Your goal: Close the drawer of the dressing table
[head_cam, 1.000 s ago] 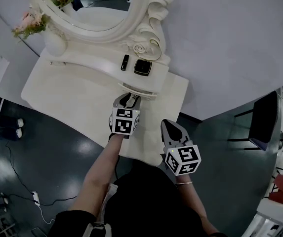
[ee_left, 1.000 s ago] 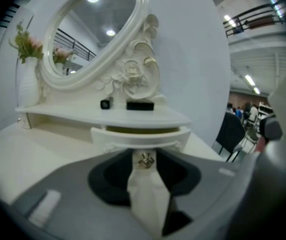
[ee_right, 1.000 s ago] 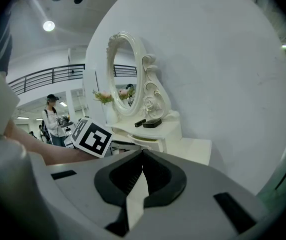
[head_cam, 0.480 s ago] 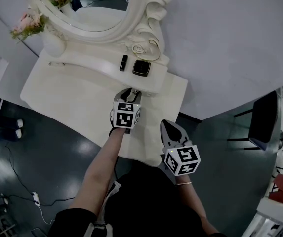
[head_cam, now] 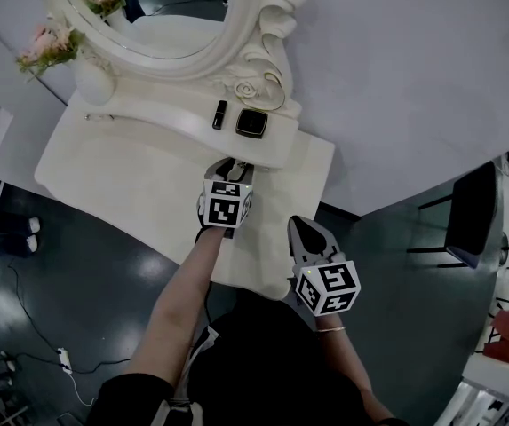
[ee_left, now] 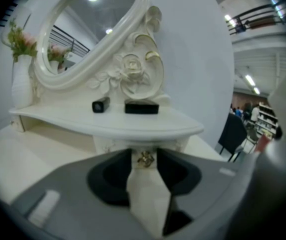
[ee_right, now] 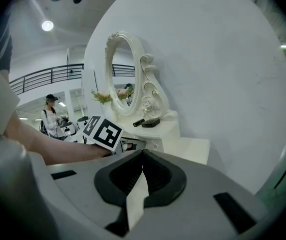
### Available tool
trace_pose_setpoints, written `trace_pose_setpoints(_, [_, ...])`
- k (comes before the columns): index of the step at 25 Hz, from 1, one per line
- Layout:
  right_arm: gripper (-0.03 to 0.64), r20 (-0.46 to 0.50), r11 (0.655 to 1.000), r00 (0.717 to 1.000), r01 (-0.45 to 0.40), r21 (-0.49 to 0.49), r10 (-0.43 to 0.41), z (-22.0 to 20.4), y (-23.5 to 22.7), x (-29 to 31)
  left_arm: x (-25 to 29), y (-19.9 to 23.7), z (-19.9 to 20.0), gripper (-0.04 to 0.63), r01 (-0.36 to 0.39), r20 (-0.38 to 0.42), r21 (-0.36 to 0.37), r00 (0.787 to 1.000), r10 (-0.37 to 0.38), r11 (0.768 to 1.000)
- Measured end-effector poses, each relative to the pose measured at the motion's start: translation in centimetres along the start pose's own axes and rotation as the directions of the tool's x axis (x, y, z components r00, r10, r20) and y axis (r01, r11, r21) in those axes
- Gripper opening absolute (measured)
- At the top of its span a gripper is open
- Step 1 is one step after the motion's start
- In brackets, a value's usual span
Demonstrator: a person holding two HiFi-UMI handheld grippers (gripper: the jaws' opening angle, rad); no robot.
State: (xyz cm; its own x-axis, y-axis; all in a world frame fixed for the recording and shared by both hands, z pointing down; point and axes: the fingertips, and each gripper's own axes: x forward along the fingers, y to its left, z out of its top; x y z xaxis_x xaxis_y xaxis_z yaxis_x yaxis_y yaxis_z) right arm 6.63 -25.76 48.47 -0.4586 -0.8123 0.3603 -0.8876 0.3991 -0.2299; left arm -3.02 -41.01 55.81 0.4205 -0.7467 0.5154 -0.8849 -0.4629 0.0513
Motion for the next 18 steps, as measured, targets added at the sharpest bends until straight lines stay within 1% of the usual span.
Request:
trace_pose_setpoints(11, [0.005, 0.014, 1.000, 1.000, -0.014, -0.010, 0.014, 0.3, 0.9, -0.5, -2.5, -0.2, 1.1, 0.153, 0.010, 0.039, 0.009, 0.999, -0.010, 1.000])
trace_pose_setpoints(18, [0.005, 0.026, 1.000, 0.999, -0.025, -0.016, 0.025, 0.3, 1.7, -1.0, -5.4, -0.5, 1.0, 0.123, -0.001, 0.077, -0.005, 0.997, 0.001, 1.000])
